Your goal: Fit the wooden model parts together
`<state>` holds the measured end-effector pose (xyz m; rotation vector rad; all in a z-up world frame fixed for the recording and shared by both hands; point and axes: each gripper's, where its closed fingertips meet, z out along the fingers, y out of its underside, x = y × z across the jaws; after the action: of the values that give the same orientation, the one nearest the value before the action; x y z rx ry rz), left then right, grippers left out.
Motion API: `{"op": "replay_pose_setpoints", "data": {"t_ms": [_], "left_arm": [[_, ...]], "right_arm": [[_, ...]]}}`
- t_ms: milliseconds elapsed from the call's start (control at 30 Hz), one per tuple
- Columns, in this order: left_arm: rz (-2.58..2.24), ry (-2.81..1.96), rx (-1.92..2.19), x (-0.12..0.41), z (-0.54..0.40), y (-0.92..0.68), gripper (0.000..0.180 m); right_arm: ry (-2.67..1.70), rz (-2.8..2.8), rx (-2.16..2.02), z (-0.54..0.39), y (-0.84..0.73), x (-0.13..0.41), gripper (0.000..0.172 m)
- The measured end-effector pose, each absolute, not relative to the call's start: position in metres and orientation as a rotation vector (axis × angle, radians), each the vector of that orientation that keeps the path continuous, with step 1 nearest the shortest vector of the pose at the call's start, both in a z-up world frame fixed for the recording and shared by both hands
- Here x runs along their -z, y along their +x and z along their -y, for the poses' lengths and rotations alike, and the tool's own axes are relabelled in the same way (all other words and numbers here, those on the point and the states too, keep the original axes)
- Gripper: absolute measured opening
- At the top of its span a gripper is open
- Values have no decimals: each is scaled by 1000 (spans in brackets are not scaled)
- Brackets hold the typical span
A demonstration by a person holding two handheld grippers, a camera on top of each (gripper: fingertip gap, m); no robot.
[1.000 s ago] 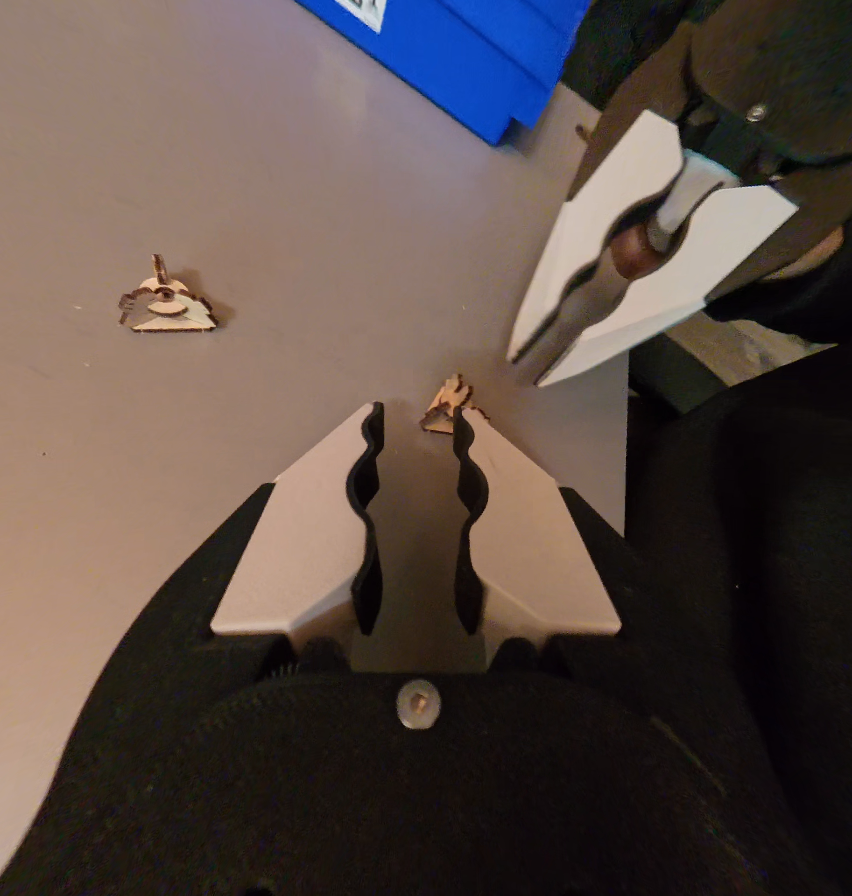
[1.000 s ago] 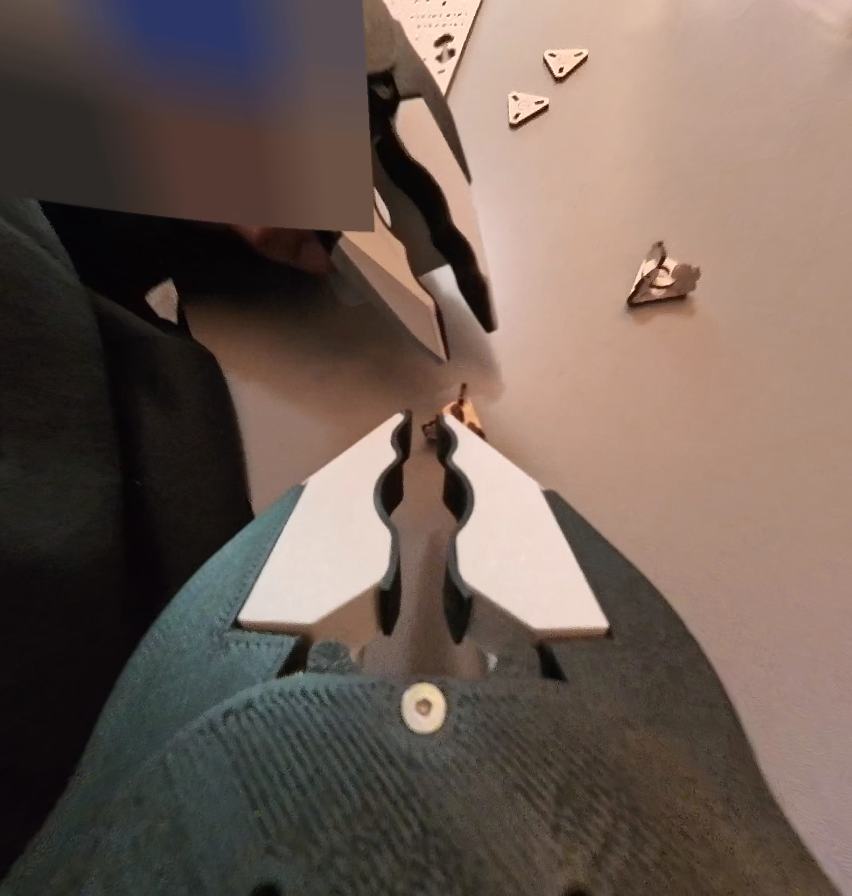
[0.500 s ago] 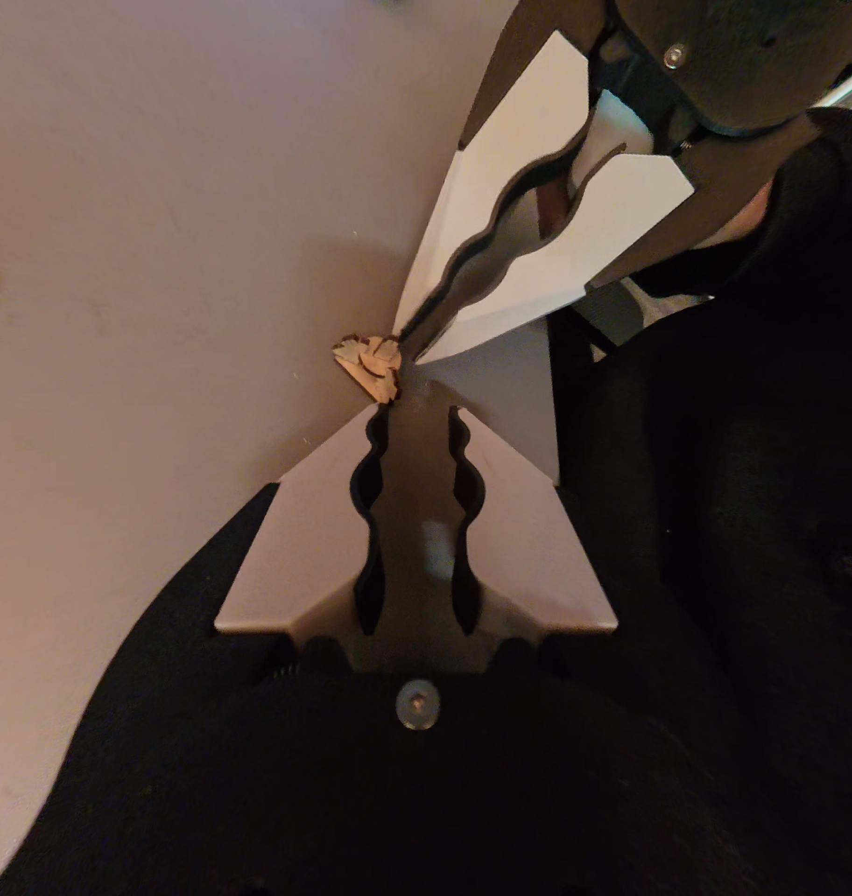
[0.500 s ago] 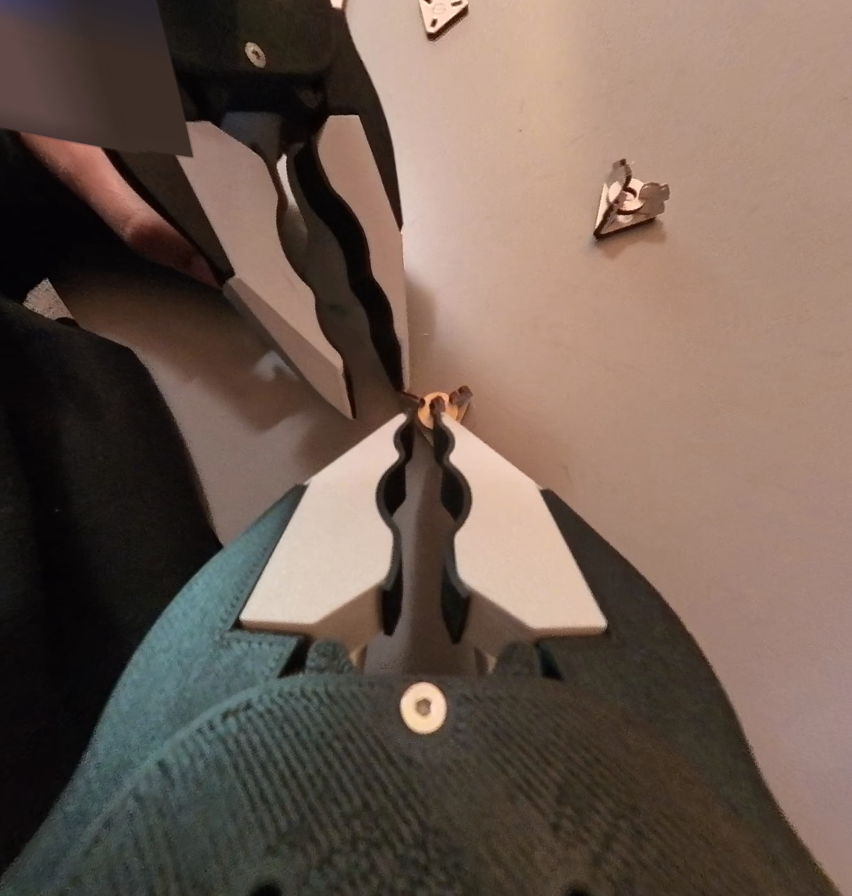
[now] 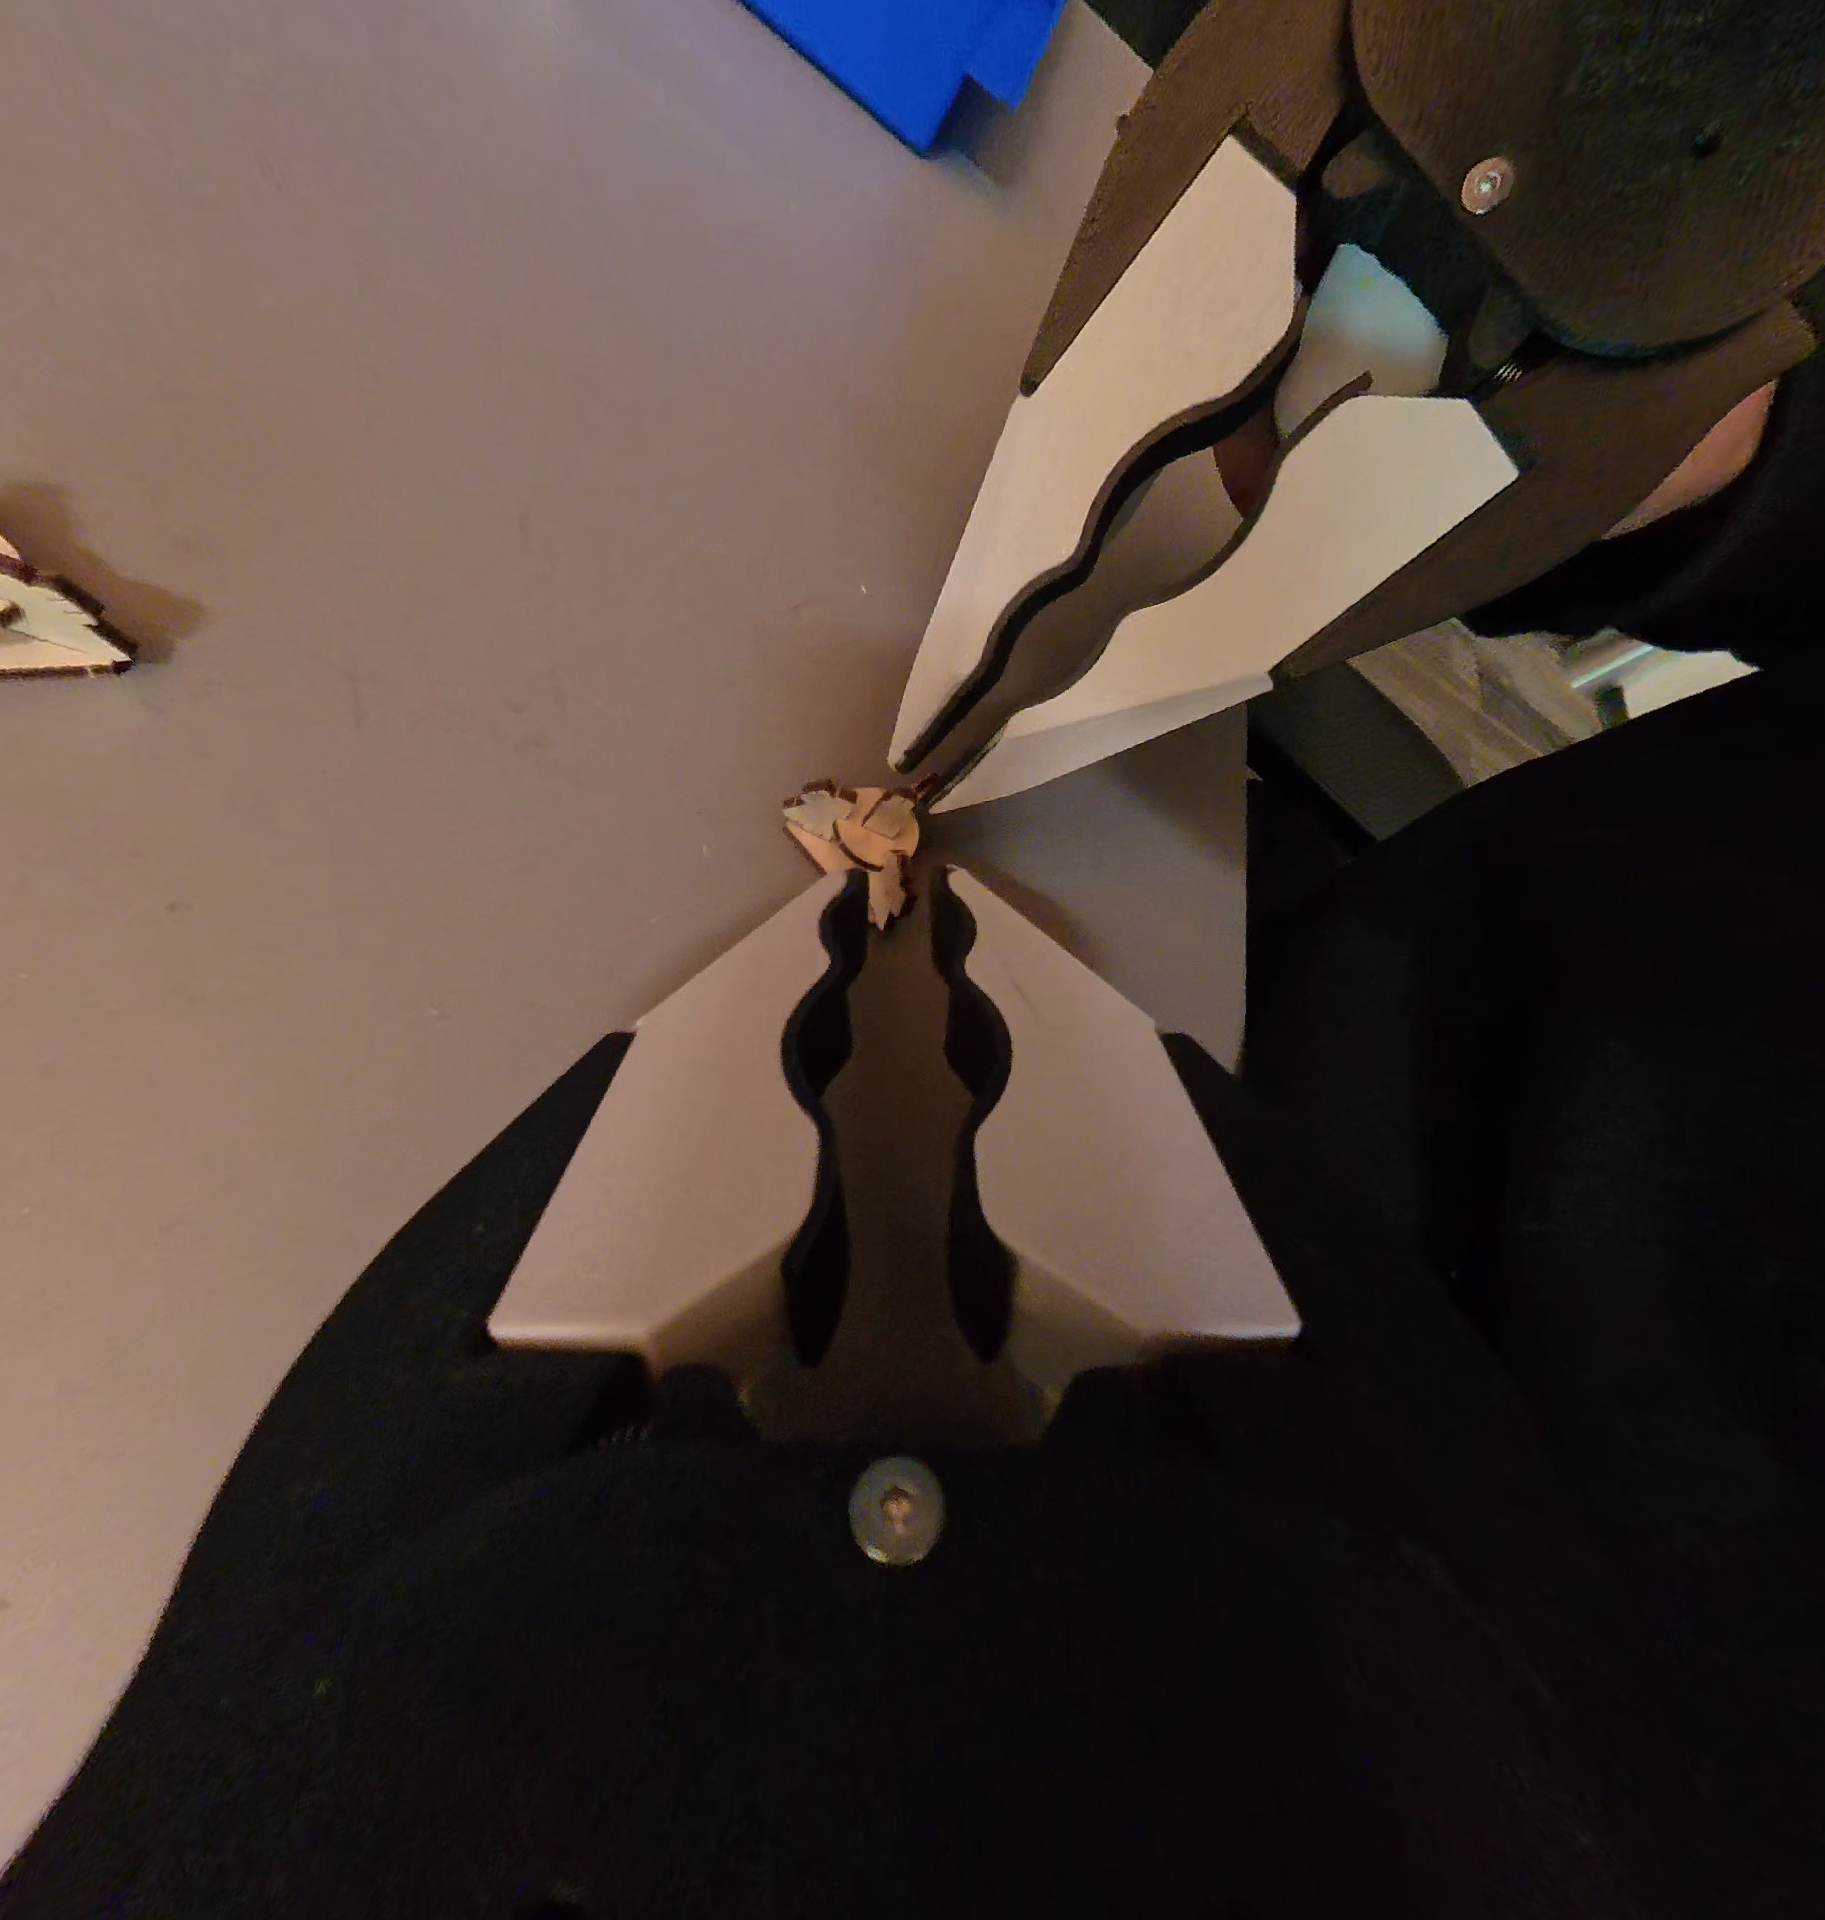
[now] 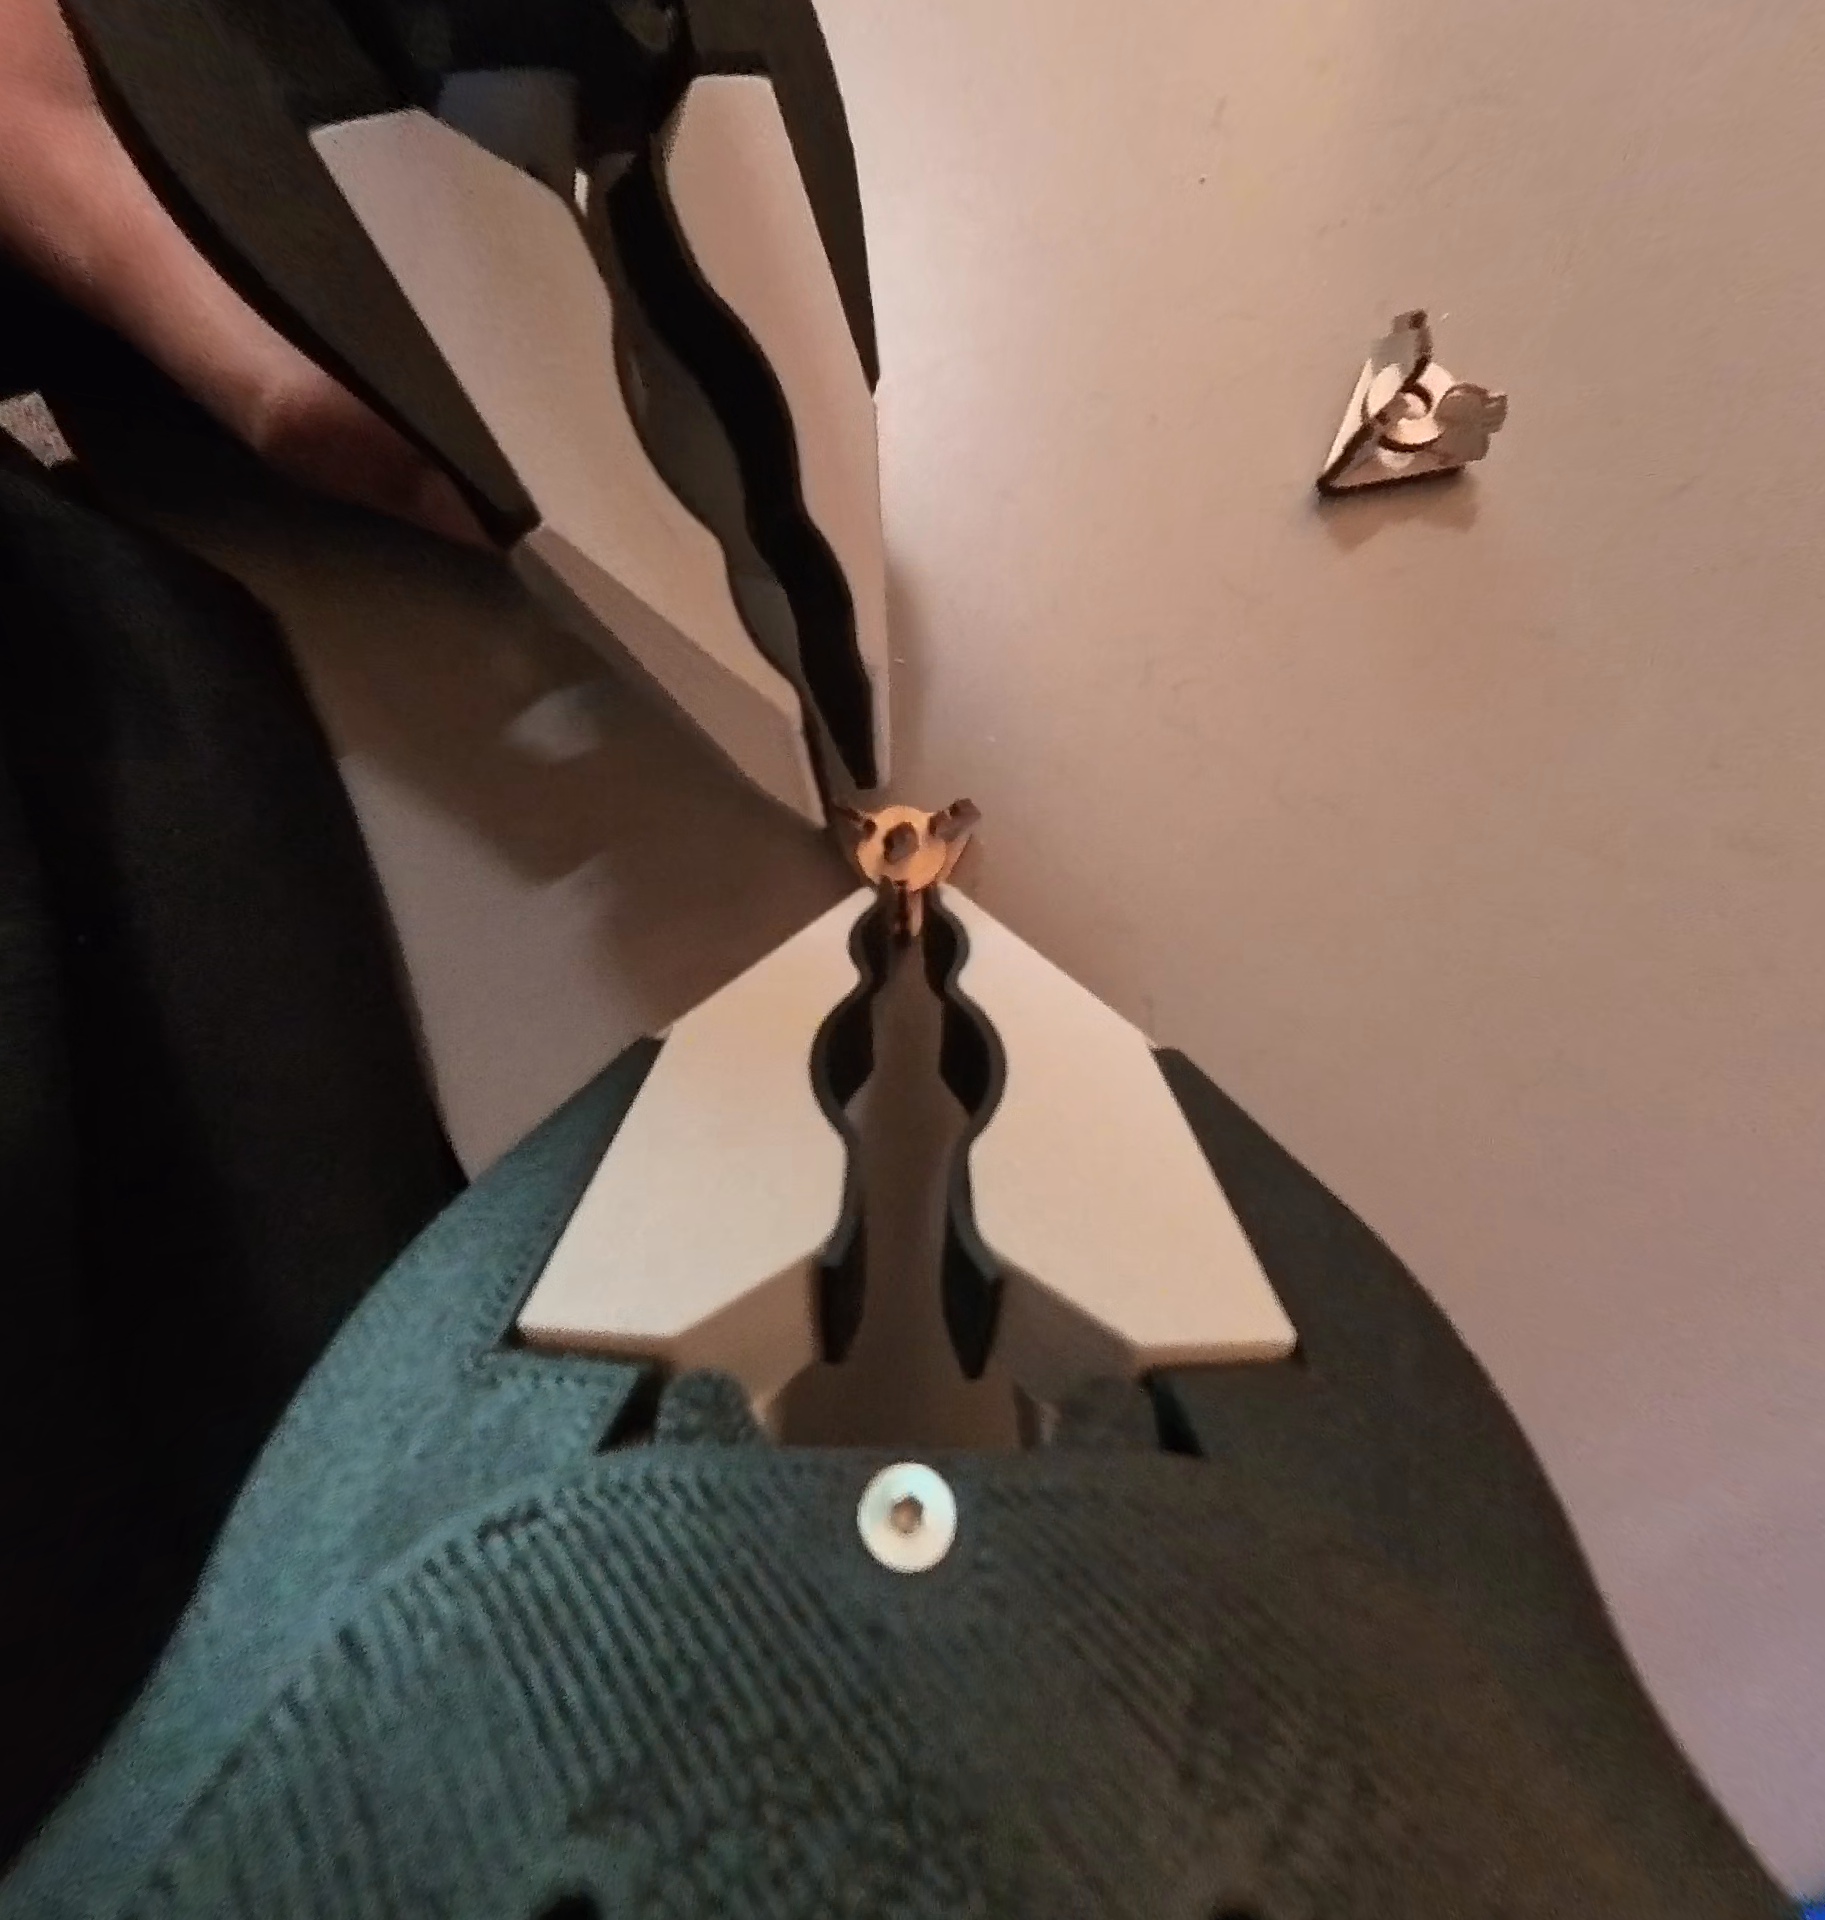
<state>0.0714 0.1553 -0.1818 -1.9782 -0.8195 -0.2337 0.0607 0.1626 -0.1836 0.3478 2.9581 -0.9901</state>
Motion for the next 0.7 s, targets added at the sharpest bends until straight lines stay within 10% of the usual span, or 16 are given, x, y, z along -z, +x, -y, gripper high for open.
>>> {"op": "replay_pose_setpoints", "data": {"t_ms": [700], "left_arm": [[902, -2020, 172, 189, -158, 71, 14]], "right_arm": [[258, -2929, 955, -167, 60, 182, 9]]}}
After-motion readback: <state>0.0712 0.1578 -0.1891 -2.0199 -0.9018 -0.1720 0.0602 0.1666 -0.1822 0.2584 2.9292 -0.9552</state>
